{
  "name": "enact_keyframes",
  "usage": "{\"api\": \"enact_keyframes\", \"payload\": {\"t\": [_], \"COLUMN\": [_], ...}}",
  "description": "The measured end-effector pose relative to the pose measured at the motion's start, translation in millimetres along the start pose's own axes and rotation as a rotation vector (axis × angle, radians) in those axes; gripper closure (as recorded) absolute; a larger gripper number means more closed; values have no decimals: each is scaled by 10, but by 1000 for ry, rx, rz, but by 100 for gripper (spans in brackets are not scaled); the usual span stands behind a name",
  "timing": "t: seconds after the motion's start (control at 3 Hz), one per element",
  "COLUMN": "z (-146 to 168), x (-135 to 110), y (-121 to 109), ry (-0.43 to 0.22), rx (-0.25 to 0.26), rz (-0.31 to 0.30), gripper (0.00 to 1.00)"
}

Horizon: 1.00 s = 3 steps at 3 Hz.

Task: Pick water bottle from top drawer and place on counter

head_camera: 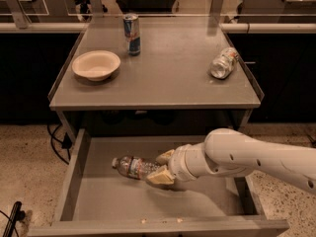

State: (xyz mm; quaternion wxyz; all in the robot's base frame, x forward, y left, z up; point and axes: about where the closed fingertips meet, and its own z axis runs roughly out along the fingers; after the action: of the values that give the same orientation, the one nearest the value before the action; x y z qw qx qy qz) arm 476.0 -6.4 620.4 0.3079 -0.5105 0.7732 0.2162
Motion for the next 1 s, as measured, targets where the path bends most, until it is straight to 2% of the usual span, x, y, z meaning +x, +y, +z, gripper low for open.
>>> {"api": "enact_keyframes", "payload": {"t": [0.33,0.67,1.0], "z": [1,-20,-157], "x": [-1,-30,-211], "y": [1,4,15], "ry": [0,-1,-10], "rx": [0,-4,-25], "rz": [0,-4,-29], "gripper": [99,100,100]}}
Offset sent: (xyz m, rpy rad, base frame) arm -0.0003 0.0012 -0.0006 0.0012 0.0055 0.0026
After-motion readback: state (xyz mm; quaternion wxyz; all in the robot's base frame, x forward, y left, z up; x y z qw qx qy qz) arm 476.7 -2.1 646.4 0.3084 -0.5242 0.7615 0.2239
